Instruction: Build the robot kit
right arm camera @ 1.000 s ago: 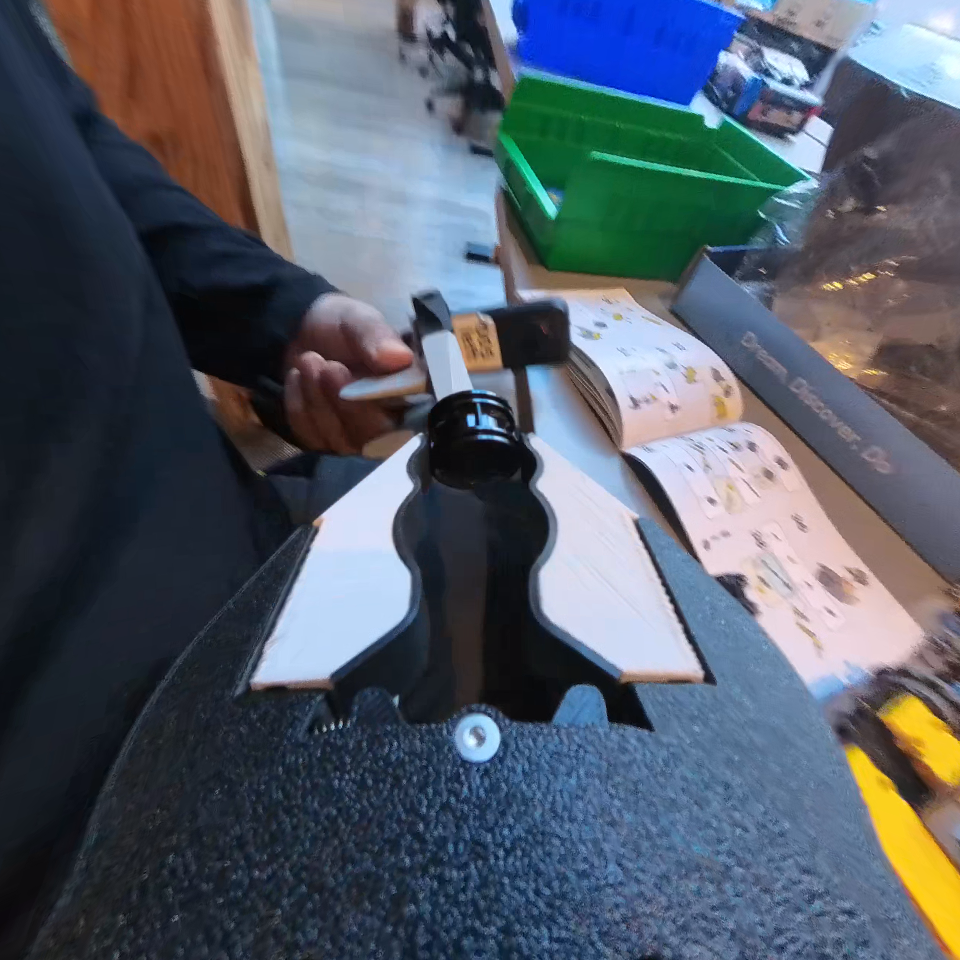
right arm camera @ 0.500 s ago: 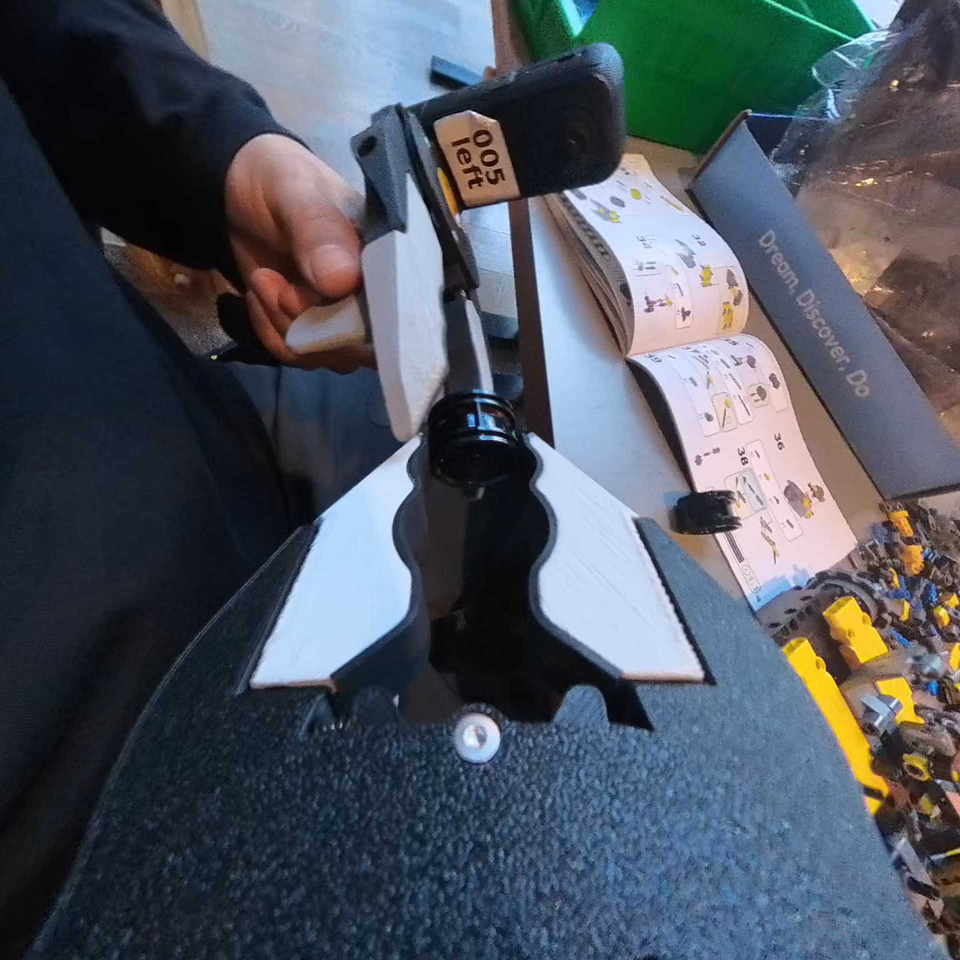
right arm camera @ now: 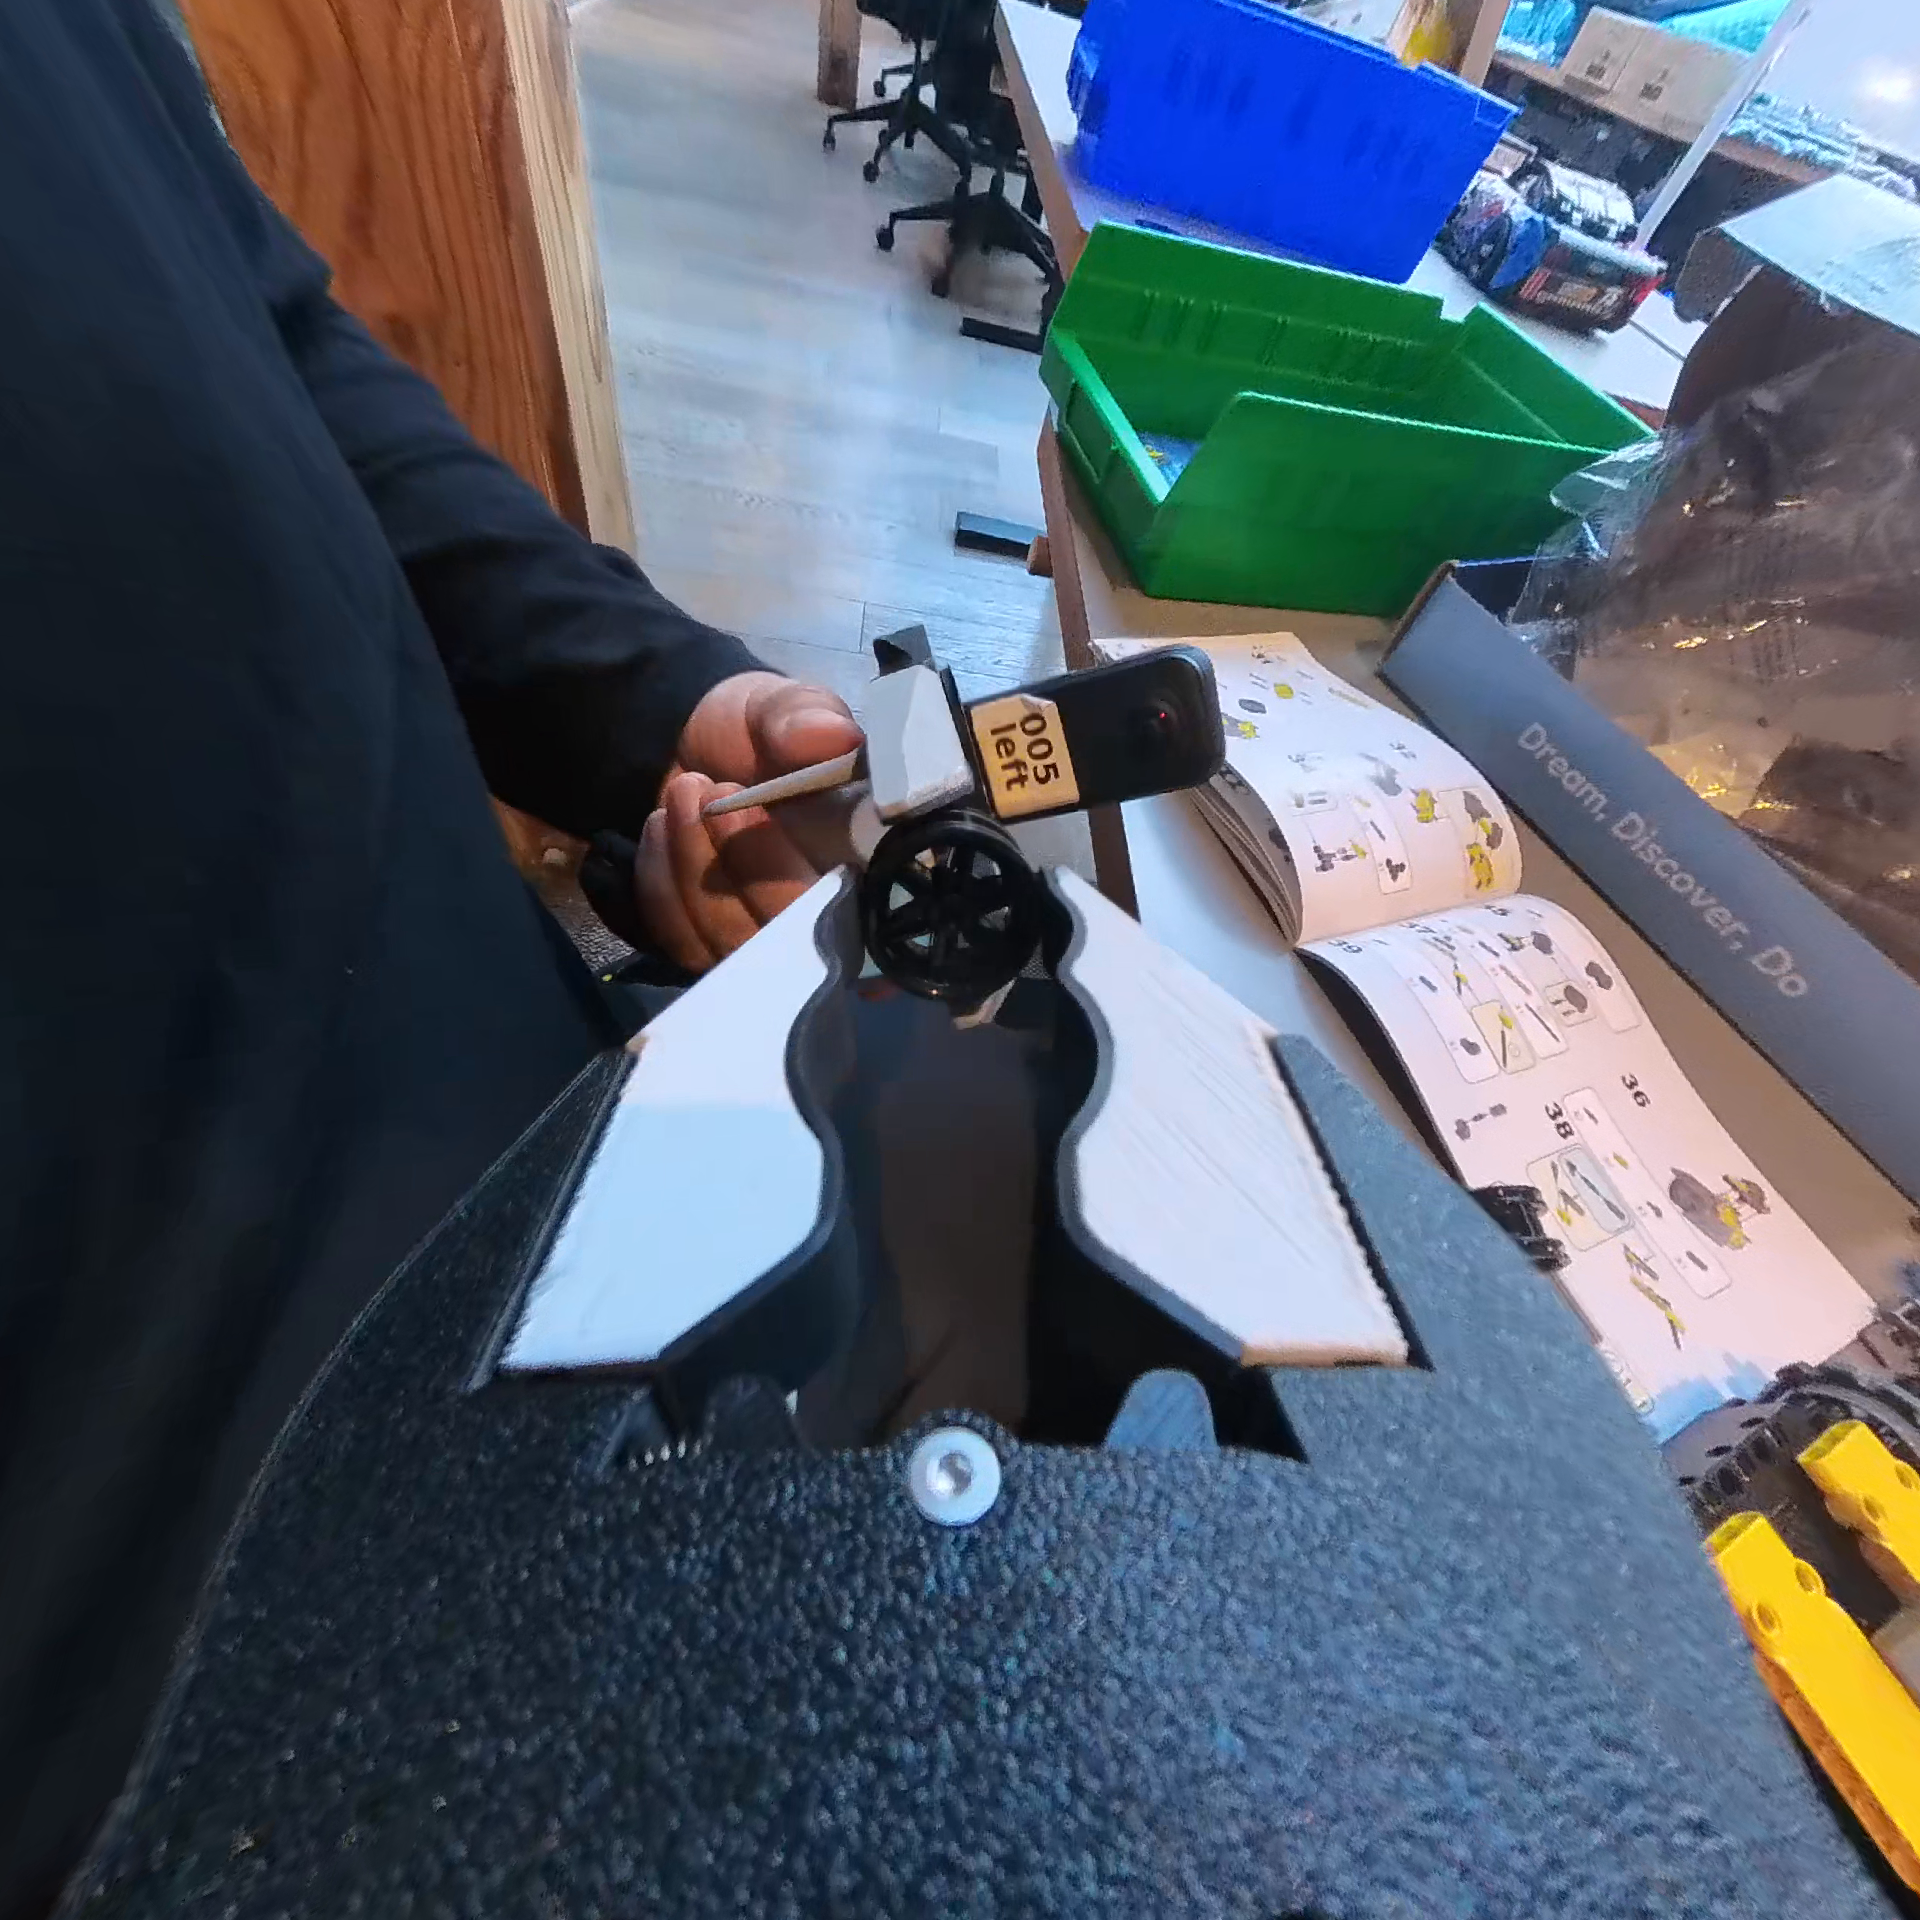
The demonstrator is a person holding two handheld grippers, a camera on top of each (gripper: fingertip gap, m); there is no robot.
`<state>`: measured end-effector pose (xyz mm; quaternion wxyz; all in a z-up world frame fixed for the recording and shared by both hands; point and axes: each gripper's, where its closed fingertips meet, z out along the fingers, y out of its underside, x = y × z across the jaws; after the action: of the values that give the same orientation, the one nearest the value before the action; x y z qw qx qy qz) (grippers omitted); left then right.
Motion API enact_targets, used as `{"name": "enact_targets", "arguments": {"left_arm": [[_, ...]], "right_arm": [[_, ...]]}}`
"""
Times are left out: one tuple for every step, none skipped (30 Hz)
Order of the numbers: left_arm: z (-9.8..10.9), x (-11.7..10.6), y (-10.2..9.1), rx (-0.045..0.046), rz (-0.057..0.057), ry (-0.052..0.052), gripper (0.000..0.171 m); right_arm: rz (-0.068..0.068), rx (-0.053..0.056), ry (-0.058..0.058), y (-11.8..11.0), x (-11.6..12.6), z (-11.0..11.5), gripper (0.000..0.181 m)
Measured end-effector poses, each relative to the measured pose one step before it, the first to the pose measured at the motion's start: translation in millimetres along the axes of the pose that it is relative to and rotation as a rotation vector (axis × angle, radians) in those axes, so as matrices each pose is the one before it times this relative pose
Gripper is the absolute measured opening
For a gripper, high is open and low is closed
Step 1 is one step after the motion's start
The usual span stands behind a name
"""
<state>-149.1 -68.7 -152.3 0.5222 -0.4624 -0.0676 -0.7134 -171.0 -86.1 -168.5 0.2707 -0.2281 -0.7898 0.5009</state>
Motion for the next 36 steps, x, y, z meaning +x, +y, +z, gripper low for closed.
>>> {"name": "enact_targets", "arguments": {"left_arm": [[-0.13, 0.78, -0.52, 0.00149, 0.0009, 0.005, 0.031], [-0.15, 0.8, -0.36, 0.00122, 0.0001, 0.0042, 0.031], [-0.1, 0.63, -0.22, 0.00186, -0.0016, 0.0042, 0.031], [-0.06, 0.37, -0.1, 0.00161, -0.0008, 0.0028, 0.031], [0.08, 0.03, 0.04, 0.00036, 0.0008, -0.0004, 0.031], [0.05, -0.36, 0.02, -0.00173, 0.0043, -0.0046, 0.032], [-0.18, -1.91, -0.55, -0.00191, 0.0182, -0.0194, 0.031], [-0.74, -4.6, -1.69, 0.00023, 0.0443, -0.0473, 0.031], [-0.94, -6.53, -0.94, -0.00646, 0.0612, -0.0639, 0.031], [-0.92, -6.54, 0.22, -0.015, 0.0586, -0.064, 0.032], [-0.57, -4.84, -0.12, -0.00975, 0.0515, -0.0524, 0.032], [-0.62, -2.17, -1.05, 0.00154, 0.0439, -0.0351, 0.031], [-0.73, -0.71, -1.24, 0.00529, 0.0346, -0.0239, 0.031], [-1.0, -0.27, -1.75, 0.00913, 0.0282, -0.0202, 0.032], [-1.23, 0.07, -2.15, 0.01211, 0.0234, -0.0148, 0.032], [-1.69, -0.1, -2.85, 0.01597, 0.0164, -0.0128, 0.032], [-2.06, -1.5, -3.98, 0.02373, 0.0134, -0.0177, 0.032], [-2.45, -2.65, -3.89, 0.02438, 0.009, -0.0215, 0.032], [-2.51, -3.71, -3.79, 0.02405, 0.0073, -0.0261, 0.032], [-2.72, -3.7, -3.97, 0.02611, 0.0047, -0.0292, 0.032], [-2.88, -2.59, -5.26, 0.03525, 0.0137, -0.034, 0.032], [-3.14, -0.9, -7.49, 0.0535, 0.0321, -0.0366, 0.032], [-2.97, 0.9, -7.12, 0.05414, 0.0467, -0.0318, 0.032], [-1.45, 3.12, -3.76, 0.03096, 0.0444, -0.015, 0.031], [-0.05, 3.7, -0.12, 0.00293, 0.035, -0.0061, 0.031], [0.67, 2.44, 1.51, -0.01, 0.0309, -0.0104, 0.031], [0.83, 1.28, 1.22, -0.00943, 0.0342, -0.0128, 0.032], [0.47, -0.18, 0.93, -0.01127, 0.0375, -0.0181, 0.031], [-0.2, -2.37, 0.89, -0.01611, 0.0408, -0.0266, 0.031], [-0.94, -4.69, 0.29, -0.01903, 0.0474, -0.0369, 0.031], [-1.9, -6.14, -1.05, -0.01506, 0.0562, -0.0441, 0.032], [-2.29, -6.43, -2.18, -0.01102, 0.0606, -0.0427, 0.032], [-2.25, -4.74, -3.28, -0.00348, 0.0532, -0.0278, 0.032], [-2.24, -4.12, -3.95, 0.00256, 0.0385, -0.0208, 0.032], [-2.07, -4.23, -3.61, 0.00508, 0.0272, -0.0187, 0.032], [-1.7, -3.86, -2.67, 0.00549, 0.0189, -0.0161, 0.032]], "right_arm": [[0.0001, 0.003, 0.0017, -0.94, 0.06, 0.33, 0.034], [0.0021, 0.0042, 0.0007, -0.78, 0.07, 0.29, 0.034], [0.0027, 0.006, -0.0004, -0.76, -0.04, 0.35, 0.035], [0.0035, 0.0061, -0.0015, -0.48, -0.17, 0.16, 0.035], [0.0035, 0.004, -0.0016, -0.11, -0.06, -0.13, 0.035], [0.0014, 0.001, 0.0014, 0.6, 0.23, -0.13, 0.034], [-0.0029, -0.0072, 0.0109, 2.06, 1.58, -0.23, 0.035], [-0.0077, -0.0187, 0.0205, 4.4, 2.95, -0.04, 0.035], [-0.007, -0.0224, 0.0203, 5.49, 2.91, 0.17, 0.036], [-0.0006, -0.0182, 0.0153, 5.23, 2.0, 0.13, 0.037], [0.0052, -0.0099, 0.011, 3.98, 1.35, -0.17, 0.037], [0.0064, -0.0004, 0.0066, 2.37, 0.49, -0.2, 0.038], [0.005, 0.0055, 0.003, 1.15, -0.06, -0.26, 0.038], [0.0049, 0.0067, 0.0042, 0.51, 0.31, -0.31, 0.037], [0.0059, 0.0071, 0.0083, 0.15, 1.36, -0.03, 0.037], [0.0072, 0.0089, 0.0108, -0.43, 2.07, 0.04, 0.037], [0.0096, 0.0114, 0.0112, -1.05, 2.44, 0.3, 0.037], [0.0111, 0.0133, 0.0114, -1.69, 2.67, 0.39, 0.038], [0.0102, 0.0138, 0.0119, -2.06, 2.77, 0.57, 0.037], [0.0088, 0.0138, 0.011, -2.15, 2.35, 0.91, 0.037], [0.0089, 0.0147, 0.0077, -2.44, 1.58, 1.22, 0.038], [0.0101, 0.016, 0.004, -2.66, 0.66, 1.58, 0.038], [0.0107, 0.015, 0.0008, -2.44, -0.24, 2.1, 0.041], [0.0082, 0.0096, 0.0028, -1.49, -0.01, 2.56, 0.042], [0.0018, 0.0035, 0.0067, -0.25, 0.4, 2.77, 0.042], [-0.0046, 0.001, 0.0066, 0.37, 0.37, 2.96, 0.042], [-0.0076, 0.0, 0.0014, 0.52, -0.04, 2.91, 0.042], [-0.006, 0.001, -0.011, 0.46, -1.66, 2.81, 0.042], [0.0011, 0.0033, -0.0241, 0.08, -3.03, 2.59, 0.041], [0.0093, 0.0027, -0.0209, 0.65, -1.7, 2.36, 0.042], [0.013, -0.0002, -0.011, 1.6, 0.71, 1.93, 0.042], [0.014, -0.0044, -0.0043, 2.66, 2.47, 1.73, 0.042], [0.014, -0.0053, -0.0025, 2.93, 3.26, 1.52, 0.044], [0.0146, -0.0015, -0.0058, 2.27, 2.94, 1.64, 0.041], [0.0159, 0.0018, -0.0082, 1.51, 2.57, 1.92, 0.041], [0.0143, 0.0015, -0.0075, 1.11, 2.44, 2.4, 0.041]]}}
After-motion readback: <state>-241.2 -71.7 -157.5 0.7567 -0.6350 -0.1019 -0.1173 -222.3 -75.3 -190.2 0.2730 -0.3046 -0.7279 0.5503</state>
